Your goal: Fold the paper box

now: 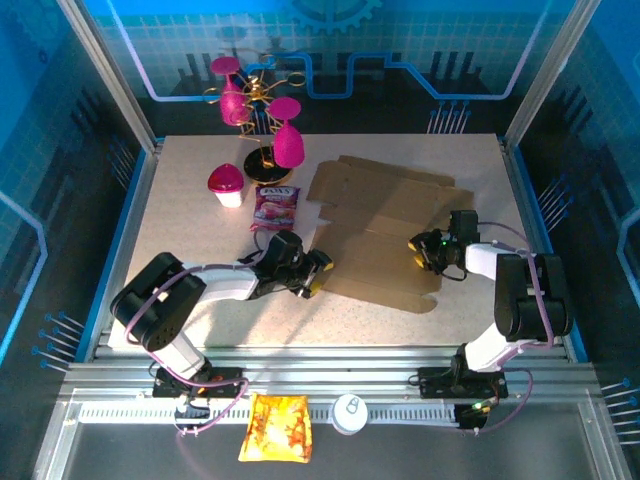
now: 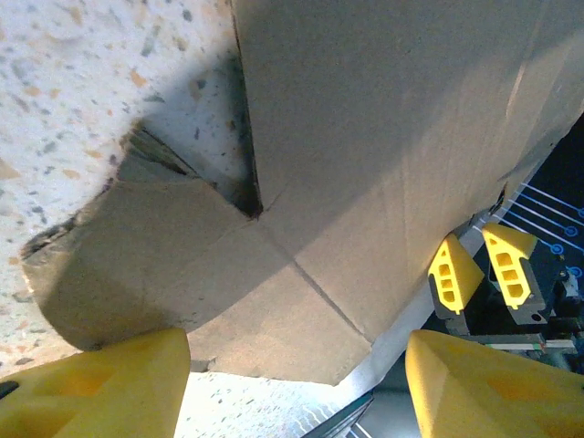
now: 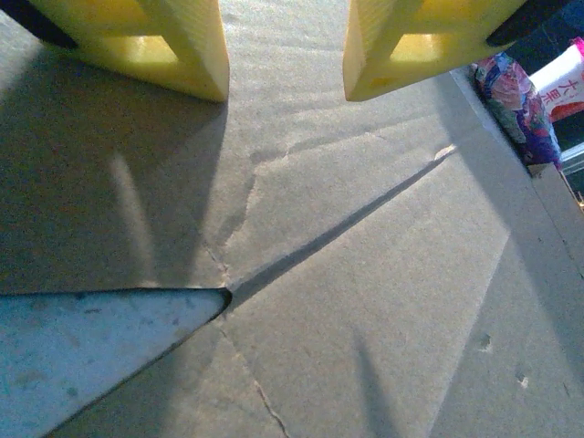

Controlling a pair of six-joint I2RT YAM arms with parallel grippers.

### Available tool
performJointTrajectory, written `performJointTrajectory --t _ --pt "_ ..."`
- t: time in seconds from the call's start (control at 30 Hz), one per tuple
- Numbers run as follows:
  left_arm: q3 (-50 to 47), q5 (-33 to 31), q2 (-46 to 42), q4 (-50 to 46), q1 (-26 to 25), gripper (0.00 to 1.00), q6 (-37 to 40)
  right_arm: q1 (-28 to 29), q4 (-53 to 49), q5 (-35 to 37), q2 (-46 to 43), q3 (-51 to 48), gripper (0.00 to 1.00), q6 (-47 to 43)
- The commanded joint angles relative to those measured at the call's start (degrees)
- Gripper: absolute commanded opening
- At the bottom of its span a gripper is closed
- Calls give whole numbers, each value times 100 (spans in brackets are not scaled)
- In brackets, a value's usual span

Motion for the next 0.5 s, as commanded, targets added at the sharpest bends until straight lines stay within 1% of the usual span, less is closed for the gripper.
performJointTrajectory --t 0.0,0.07,0.17,0.27,0.37,0.47 --pt "17 -146 -296 -318 -50 65 -106 76 -610 78 188 61 39 -147" --pt "2 -245 -515 -812 -101 67 -228 77 -671 80 190 117 39 -156" --pt "-119 -304 -617 -967 -226 68 -459 77 -746 80 240 197 39 -169" --pt "-224 -334 -487 -706 -256 68 -575 75 -730 52 308 215 39 -166" --pt "-265 -428 -302 -231 -243 68 -666 85 -712 22 361 206 39 -156" --pt "-129 -424 -198 -315 -242 68 -616 75 -761 40 416 224 39 -196"
